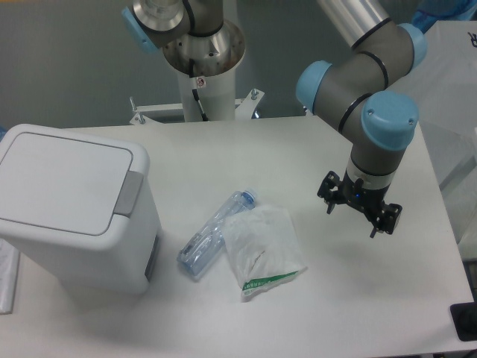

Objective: Open the trash can
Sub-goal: 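Move the gripper toward the white trash can's lid edge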

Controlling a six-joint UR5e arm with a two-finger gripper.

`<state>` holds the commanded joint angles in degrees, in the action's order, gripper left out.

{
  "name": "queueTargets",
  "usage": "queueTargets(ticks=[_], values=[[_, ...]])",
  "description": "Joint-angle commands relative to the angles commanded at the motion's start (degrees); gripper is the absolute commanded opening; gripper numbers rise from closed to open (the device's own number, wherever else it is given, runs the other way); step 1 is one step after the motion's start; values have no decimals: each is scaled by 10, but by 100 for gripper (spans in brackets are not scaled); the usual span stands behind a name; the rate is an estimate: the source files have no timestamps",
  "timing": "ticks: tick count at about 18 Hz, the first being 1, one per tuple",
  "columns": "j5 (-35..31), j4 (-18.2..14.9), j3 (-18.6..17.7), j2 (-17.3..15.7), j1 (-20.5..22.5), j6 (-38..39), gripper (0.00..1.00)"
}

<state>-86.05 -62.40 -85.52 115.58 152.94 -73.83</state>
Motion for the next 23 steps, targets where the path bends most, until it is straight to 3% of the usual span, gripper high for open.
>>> queueTargets(ticks=[5,10,16,18,23], values=[[80,1,2,-5,-11,80,100],[100,-13,3,-15,-20,118,100],[295,-5,30,-14,-36,312,100],[357,3,28,-23,-36,337,100],[442,3,25,-60,-45,383,100]])
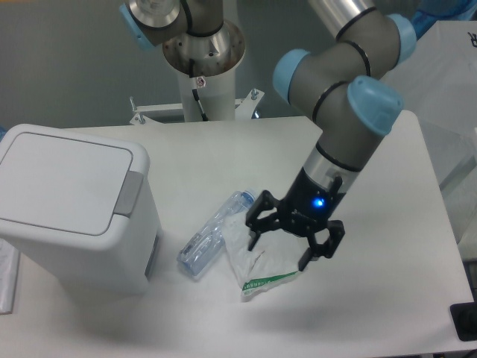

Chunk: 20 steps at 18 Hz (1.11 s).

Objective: Open the trash can
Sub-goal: 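Move the gripper toward the white trash can's lid edge, then push the gripper against the lid edge to flip the lid open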

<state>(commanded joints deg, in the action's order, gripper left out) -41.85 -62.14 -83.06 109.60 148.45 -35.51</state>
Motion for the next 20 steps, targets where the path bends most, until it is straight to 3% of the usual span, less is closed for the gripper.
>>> queueTargets(ticks=[8,11,13,20], values=[[12,3,-40,-69,-52,21,100],[12,8,-75,-89,-54,16,100],[12,25,-84,-92,-55,22,100],[12,42,-111,-91,-77,16,100]])
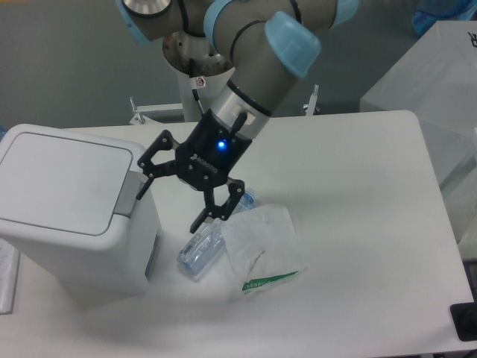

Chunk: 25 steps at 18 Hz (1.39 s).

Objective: Open the trash can
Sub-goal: 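Push the gripper against the lid edge to flip the lid open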

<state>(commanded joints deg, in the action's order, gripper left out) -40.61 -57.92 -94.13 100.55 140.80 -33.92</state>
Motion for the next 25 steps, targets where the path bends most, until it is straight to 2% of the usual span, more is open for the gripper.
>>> queueTargets(ticks=[6,25], values=[[-1,16,-12,0,0,-2,100],[-1,18,-25,-1,0,-3,100]])
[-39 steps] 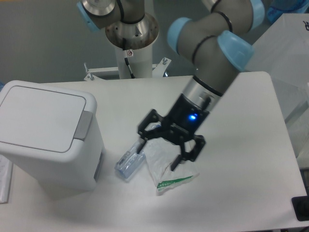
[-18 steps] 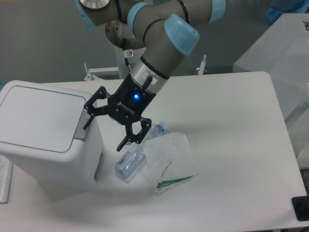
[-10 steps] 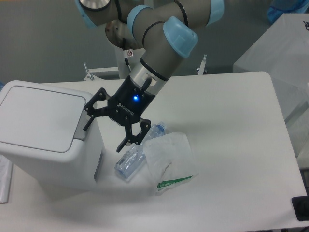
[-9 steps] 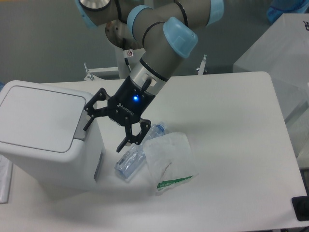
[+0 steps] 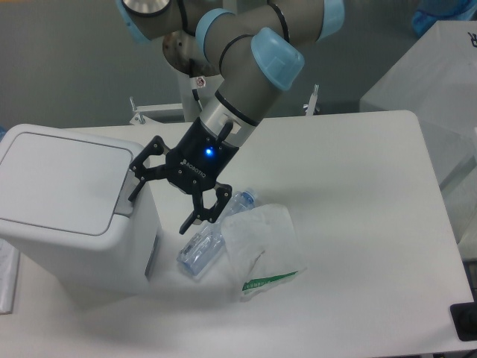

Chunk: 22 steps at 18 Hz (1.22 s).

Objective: Open the trash can

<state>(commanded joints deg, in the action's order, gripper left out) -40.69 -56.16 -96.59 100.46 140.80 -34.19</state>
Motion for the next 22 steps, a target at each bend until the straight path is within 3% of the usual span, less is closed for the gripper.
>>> queueTargets(ticks=[14,22], values=[[0,4,5,-2,2,0,100],[0,20,17,-1,24,-3,100]])
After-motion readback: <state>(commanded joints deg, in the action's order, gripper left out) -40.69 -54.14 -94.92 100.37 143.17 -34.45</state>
